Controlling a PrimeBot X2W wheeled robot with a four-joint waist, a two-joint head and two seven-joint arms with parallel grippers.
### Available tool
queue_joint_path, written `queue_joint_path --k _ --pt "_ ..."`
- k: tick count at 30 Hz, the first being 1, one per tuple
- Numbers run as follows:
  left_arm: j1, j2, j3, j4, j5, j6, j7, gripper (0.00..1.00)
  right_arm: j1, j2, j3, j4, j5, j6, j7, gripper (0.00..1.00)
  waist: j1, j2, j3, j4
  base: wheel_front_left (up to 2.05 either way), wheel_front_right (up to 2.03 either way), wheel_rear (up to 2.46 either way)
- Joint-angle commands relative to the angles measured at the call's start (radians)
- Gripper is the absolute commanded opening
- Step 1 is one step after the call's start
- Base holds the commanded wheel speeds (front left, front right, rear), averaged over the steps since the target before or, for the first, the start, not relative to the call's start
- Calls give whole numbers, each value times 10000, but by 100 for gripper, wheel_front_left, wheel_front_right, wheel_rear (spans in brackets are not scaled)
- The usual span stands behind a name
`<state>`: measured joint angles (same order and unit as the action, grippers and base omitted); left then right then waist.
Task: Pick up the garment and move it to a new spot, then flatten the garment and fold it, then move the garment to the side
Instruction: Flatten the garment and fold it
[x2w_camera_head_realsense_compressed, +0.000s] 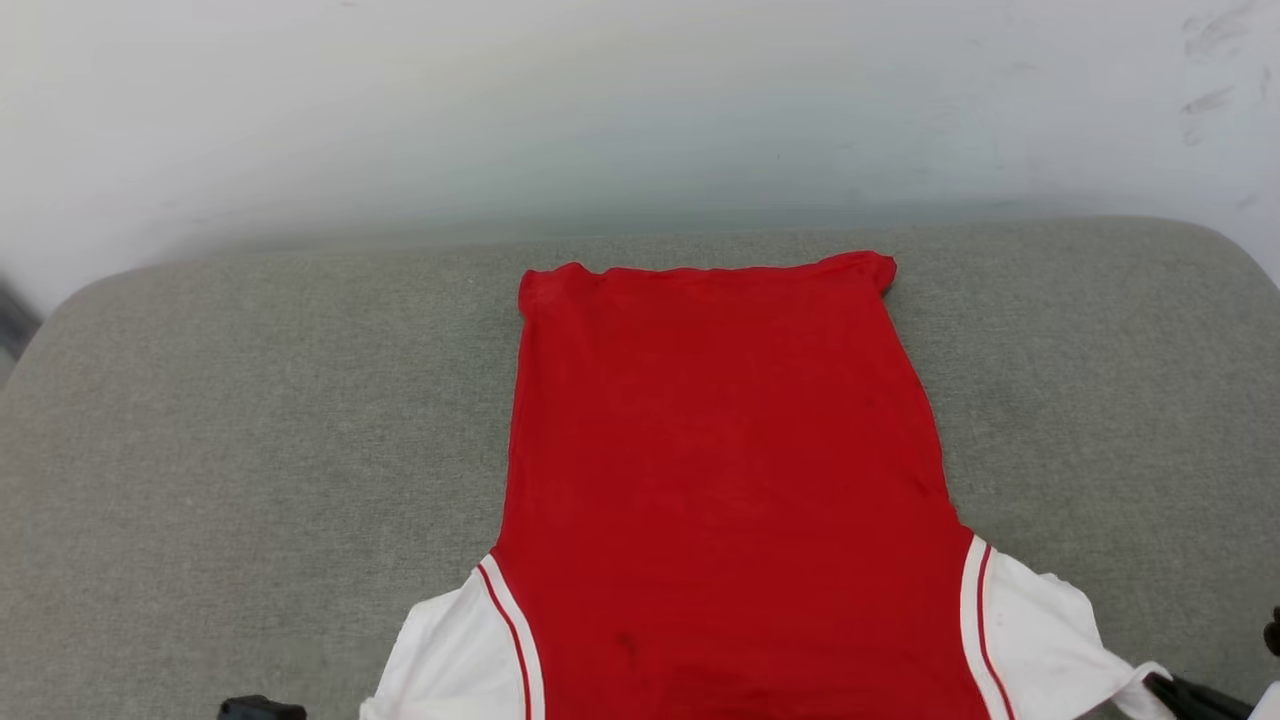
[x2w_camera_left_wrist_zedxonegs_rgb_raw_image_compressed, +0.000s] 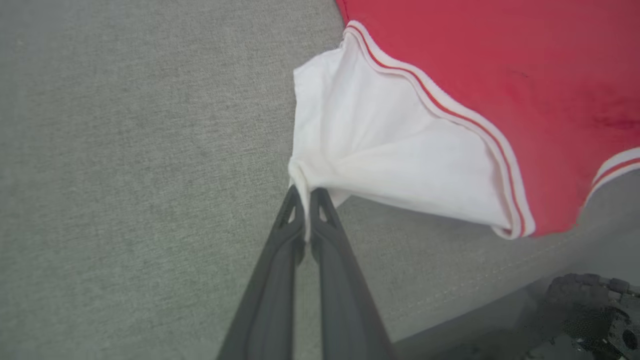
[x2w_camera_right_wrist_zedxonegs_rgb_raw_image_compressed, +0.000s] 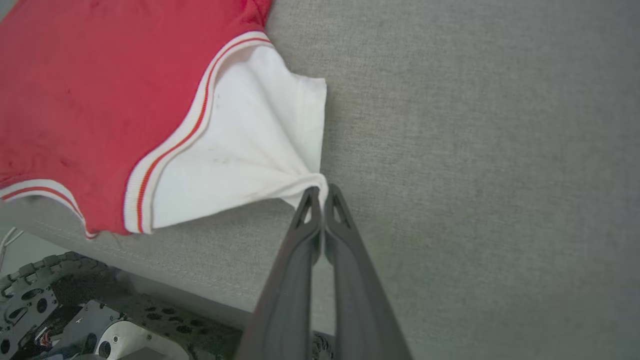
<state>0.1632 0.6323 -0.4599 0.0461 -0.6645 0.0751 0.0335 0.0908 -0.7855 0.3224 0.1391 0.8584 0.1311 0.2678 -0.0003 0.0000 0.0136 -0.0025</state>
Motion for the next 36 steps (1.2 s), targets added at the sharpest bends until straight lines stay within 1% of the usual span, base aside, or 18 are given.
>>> queue_joint_path --k 1,3,4,5,6,8,13,16,18,20,23,28,31,34,36 --pt "69 32 -8 -51 -8 47 31 0 130 72 -58 -52 6 -7 39 0 3 0 0 11 0 0 0" --pt "154 -24 -83 -173 -67 -8 62 0 380 196 -286 -177 -46 -7 361 0 3 0 10 43 0 0 0" --pt "158 -66 -116 -248 -120 -44 95 0 432 270 -428 -228 -105 -7 472 6 3 0 26 61 0 0 0" --pt "132 -101 -141 -334 -157 -79 137 0 424 343 -602 -317 -218 -7 500 51 3 0 59 85 0 0 0" --pt "81 -108 -175 -433 -159 -114 162 0 445 457 -770 -385 -218 -7 589 100 3 0 105 116 0 0 0" --pt "-32 -105 -242 -642 -136 -164 228 0 452 606 -995 -613 -252 -5 843 100 3 0 234 182 0 0 0" --pt "-256 -62 -369 -1328 -39 -189 423 0 -238 650 -1838 -1500 -393 -5 1684 100 3 0 855 437 0 0 0" --pt "-430 -32 -492 -1930 129 -149 588 0 -959 661 -2450 -1961 -218 -5 2659 100 3 0 1452 720 0 0 0" --pt "-543 -35 -574 -2359 236 -109 705 0 -1703 657 -2781 -2156 -230 -5 3464 100 3 0 1879 938 0 0 0" --pt "-639 -42 -668 -2804 375 -40 818 0 -2544 799 -2993 -2182 -231 -5 4369 100 3 0 2335 1175 0 0 0" --pt "-923 -107 -793 -3436 554 4 1031 0 -4275 1115 -3322 -1807 -500 -5 5539 100 3 0 3067 1564 0 0 0" --pt "-1469 -399 -1091 -4146 934 31 1219 0 -7057 1941 -3678 -458 -1249 -5 7507 100 3 0 4112 2191 0 0 0" --pt "-1800 -540 -1342 -4344 1241 -47 1293 0 -8575 2444 -3986 587 -2084 -5 8325 100 3 0 4653 2492 0 0 0" --pt "-2157 -759 -1529 -4426 1455 -111 1270 0 -9838 2758 -4300 1425 -2928 -5 8888 100 3 0 5073 2805 0 0 0" --pt "-2310 -949 -1641 -4441 1542 -120 1220 0 -10493 2868 -4400 1765 -3465 -5 9120 100 3 0 5312 2977 0 0 0"
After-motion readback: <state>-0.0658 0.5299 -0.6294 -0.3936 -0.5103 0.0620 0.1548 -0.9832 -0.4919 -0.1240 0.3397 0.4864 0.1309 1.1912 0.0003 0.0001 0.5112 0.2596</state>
